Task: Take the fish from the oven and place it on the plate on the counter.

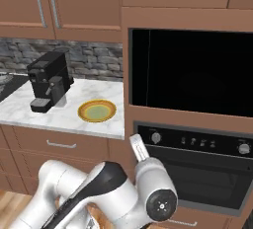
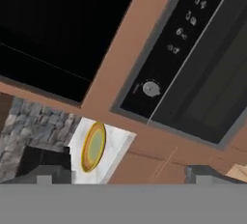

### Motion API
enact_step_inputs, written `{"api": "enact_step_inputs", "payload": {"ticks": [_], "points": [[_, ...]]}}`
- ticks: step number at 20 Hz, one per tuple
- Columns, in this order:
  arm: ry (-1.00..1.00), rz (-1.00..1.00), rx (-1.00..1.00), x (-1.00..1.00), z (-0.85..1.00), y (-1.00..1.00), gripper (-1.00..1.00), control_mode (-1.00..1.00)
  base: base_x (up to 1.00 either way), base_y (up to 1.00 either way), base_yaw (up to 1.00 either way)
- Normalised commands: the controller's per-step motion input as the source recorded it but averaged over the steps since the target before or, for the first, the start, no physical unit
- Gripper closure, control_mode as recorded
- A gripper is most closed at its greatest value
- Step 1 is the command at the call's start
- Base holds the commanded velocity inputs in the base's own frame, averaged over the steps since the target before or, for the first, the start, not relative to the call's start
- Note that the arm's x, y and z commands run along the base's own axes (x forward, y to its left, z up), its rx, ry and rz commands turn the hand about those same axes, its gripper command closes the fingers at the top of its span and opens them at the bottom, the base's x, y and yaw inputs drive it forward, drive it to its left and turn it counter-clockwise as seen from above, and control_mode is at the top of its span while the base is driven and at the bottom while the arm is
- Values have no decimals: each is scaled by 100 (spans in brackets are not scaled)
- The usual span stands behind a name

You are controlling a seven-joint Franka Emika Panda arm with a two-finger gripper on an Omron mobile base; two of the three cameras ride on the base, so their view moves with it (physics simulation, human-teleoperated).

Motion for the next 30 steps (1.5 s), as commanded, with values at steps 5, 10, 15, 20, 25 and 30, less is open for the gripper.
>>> {"api": "enact_step_inputs", "payload": {"ticks": [5,10,15,20,25,30], "points": [[-2,4,37,24,-56,-27,-100,-100,0,0,0],[-15,0,46,19,-60,-9,-100,-100,0,0,0],[-10,-4,7,18,-47,0,-100,-100,0,0,0],[0,-9,1,41,-23,-9,-100,-100,0,0,0],[0,0,0,56,-27,-16,-100,-100,0,0,0],[0,-3,0,48,-51,-11,-100,-100,0,0,0]]}}
